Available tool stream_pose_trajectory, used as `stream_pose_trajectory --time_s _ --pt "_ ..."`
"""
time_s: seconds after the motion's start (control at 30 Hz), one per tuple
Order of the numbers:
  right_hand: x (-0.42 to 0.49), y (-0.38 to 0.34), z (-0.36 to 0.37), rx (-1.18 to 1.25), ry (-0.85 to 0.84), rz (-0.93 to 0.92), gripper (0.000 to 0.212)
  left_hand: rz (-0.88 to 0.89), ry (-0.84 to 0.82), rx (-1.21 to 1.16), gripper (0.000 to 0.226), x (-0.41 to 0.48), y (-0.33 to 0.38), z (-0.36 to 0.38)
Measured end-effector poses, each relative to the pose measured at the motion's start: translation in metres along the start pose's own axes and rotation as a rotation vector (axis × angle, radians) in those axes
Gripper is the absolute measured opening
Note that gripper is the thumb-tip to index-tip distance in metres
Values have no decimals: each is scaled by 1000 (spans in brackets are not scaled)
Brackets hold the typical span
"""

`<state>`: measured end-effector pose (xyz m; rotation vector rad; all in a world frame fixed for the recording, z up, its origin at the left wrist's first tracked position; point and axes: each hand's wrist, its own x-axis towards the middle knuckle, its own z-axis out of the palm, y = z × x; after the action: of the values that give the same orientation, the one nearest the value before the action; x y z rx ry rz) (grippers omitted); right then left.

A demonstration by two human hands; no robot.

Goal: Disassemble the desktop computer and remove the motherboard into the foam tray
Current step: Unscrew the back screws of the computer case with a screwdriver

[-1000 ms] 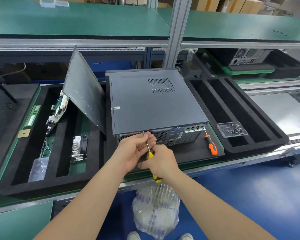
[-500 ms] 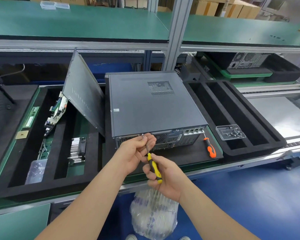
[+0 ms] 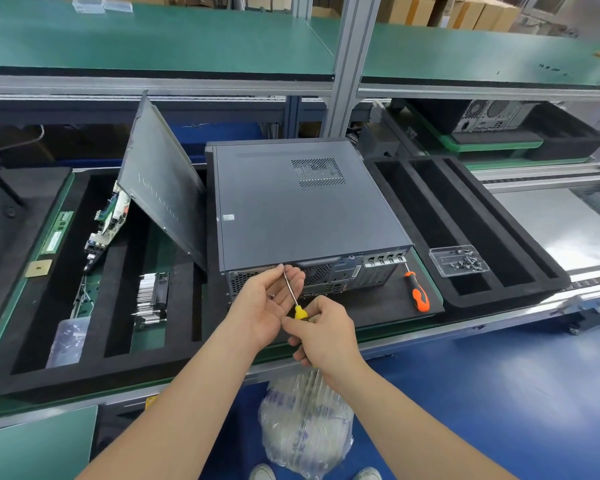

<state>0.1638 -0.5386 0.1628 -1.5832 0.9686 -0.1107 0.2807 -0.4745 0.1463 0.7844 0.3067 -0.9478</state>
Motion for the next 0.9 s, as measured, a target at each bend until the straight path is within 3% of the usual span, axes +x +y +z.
stream_pose_trajectory --time_s 0.57,0.73,0.9 --pt "-1 23 -13 -125 -54 -119 21 -5 98 68 20 5 -7 3" --pt "0 38 -24 -180 -97 -188 25 9 154 172 29 8 -10 -9" --pt "7 43 -32 -111 -26 -225 28 -82 199 183 35 14 -25 -7"
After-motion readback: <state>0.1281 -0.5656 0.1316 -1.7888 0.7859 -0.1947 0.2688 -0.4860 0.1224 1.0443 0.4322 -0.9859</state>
